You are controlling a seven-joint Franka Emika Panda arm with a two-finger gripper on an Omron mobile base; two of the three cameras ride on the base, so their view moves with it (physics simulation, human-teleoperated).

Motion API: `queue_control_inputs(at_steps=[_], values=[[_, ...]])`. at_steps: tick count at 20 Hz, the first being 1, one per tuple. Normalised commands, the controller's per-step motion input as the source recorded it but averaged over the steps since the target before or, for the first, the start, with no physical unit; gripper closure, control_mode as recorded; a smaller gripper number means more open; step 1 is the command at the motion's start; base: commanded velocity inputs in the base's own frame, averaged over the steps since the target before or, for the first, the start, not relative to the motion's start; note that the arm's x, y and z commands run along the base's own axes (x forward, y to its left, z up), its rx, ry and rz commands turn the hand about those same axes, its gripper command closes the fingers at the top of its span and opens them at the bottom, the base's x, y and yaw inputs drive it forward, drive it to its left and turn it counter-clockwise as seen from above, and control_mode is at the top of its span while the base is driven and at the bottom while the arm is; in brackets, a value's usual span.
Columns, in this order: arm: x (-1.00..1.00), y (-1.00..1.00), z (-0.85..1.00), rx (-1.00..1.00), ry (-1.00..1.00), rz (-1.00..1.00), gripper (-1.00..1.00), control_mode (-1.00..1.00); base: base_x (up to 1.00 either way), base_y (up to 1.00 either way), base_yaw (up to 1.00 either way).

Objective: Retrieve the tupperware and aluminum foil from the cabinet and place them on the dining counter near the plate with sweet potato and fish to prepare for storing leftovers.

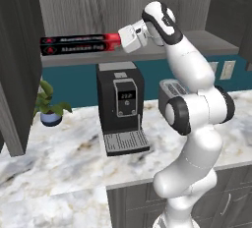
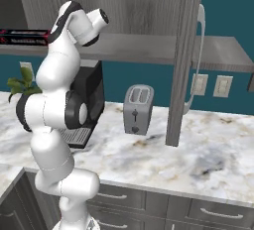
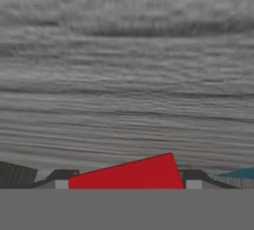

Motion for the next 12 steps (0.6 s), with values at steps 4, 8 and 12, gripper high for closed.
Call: queue_control_inputs(at_steps=[4, 8, 12], values=[[-0.50, -0.09, 0.00, 0.00, -0.06, 0.00, 1.00, -1.00, 0.00, 0.00, 0.00], [-1.00, -0.47, 0.09, 0.02, -0.14, -0.07, 1.00, -1.00, 0.00, 0.00, 0.00], [-1.00, -0.36, 0.01, 0.00, -0.21, -0.17, 1.00, -1.00, 0.00, 0.00, 0.00]])
